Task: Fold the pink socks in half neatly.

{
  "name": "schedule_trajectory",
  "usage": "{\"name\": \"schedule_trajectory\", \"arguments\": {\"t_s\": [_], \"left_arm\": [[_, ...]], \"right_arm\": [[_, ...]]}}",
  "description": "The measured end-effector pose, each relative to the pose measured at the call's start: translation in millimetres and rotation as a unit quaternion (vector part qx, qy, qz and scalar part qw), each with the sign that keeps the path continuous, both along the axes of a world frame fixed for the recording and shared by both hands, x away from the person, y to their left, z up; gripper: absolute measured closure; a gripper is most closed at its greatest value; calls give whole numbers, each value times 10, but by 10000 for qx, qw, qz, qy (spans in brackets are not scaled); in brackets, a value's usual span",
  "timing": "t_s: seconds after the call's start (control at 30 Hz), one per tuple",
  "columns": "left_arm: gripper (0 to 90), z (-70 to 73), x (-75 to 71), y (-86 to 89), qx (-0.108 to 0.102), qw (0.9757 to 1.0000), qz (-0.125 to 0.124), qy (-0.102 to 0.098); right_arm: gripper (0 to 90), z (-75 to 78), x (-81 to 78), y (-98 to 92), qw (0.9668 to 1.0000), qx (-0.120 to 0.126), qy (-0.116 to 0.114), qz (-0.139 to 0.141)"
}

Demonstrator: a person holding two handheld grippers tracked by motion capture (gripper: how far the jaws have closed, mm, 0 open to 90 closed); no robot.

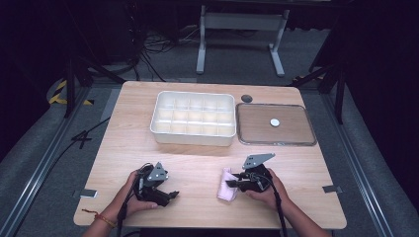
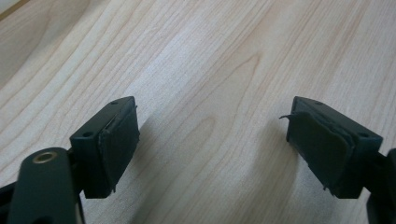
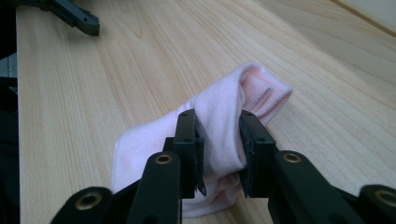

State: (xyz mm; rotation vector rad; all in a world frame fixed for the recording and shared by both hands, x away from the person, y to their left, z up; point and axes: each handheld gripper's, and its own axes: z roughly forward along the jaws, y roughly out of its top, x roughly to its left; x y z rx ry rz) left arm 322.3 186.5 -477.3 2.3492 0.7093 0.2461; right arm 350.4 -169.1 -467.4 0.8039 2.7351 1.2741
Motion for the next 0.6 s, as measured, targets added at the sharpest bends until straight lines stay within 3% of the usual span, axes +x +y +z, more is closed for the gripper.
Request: {"name": "schedule_trajectory", "arguments": {"t_s": [0.33,0.6], "left_arm": [[127,-61,-27,-6,-247,9995,167,-131],[117,-60,-11,-4,-241,9996,112,-132]], "right_arm": [[723,118,-61,-56,9993,44,-383,-1],[723,209,-76,-148,9978,123,-646,-109]]}}
